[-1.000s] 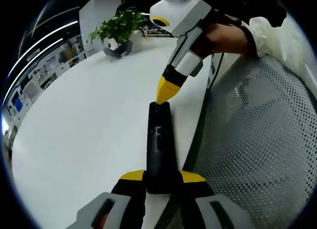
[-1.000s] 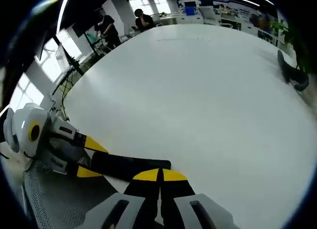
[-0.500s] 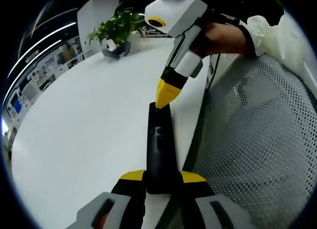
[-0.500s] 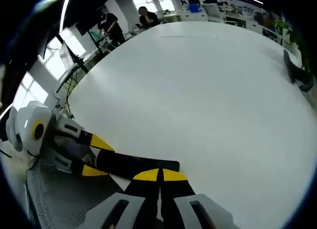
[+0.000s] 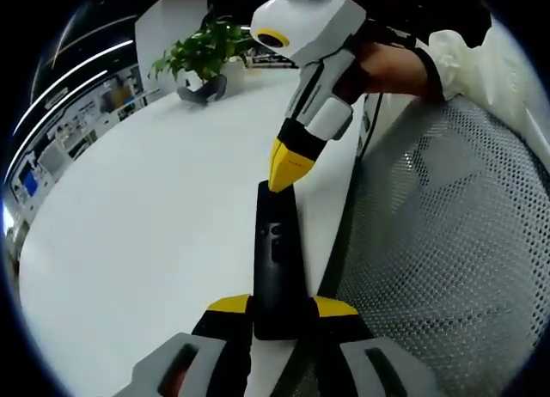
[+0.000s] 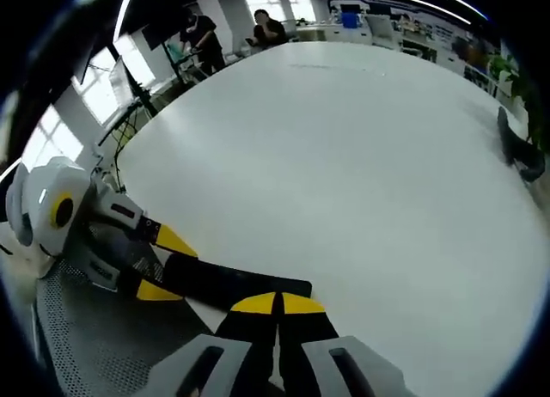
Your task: Press the specified remote control buttons in sequence, fully releasing each button before pressing the next.
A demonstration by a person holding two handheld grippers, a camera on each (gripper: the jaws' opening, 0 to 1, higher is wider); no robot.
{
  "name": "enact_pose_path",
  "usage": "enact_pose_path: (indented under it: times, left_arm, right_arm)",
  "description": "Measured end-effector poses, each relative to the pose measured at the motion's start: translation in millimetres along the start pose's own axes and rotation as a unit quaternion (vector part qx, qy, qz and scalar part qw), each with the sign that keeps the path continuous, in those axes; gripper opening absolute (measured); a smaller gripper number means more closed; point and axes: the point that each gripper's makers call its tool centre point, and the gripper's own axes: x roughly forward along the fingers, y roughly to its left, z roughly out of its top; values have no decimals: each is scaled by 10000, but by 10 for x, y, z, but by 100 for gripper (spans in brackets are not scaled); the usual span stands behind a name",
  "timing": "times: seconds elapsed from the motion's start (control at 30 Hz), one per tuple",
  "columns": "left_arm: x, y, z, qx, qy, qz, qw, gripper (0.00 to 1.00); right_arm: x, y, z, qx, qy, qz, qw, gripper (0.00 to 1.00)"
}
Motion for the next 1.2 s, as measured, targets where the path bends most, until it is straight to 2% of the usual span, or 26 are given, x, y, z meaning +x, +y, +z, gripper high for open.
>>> enact_pose_path:
  times: [0.13, 0.33, 0.77, 0.93, 1.03, 1.17, 1.2]
  left_arm:
    - [-9, 0, -7, -43, -22, 30, 10000, 25]
    - [-32, -3, -36, -153, 124, 155, 9997, 24]
    - [-78, 1, -99, -251, 335, 205, 9989, 24]
    - [-79, 9, -95, -197, 258, 93, 9994, 24]
    - [-58, 16, -69, -172, 207, 83, 9996, 24]
    - [20, -32, 42, -134, -36, -21, 9999, 24]
    - [34, -52, 46, -134, -20, 1, 9999, 24]
  right_arm:
    - [-1, -1, -2, 35, -13, 17, 10000, 0]
    - [2, 2, 3, 88, -53, 56, 9999, 0]
    - [7, 23, 6, 68, -82, 90, 9999, 0]
    - [11, 24, 8, -42, -33, 10, 10000, 0]
    - [-9, -7, 9, 49, -27, -12, 10000, 0]
    - [-31, -27, 11, 55, -12, -84, 9999, 0]
    - [-31, -16, 16, 43, -20, -72, 10000, 0]
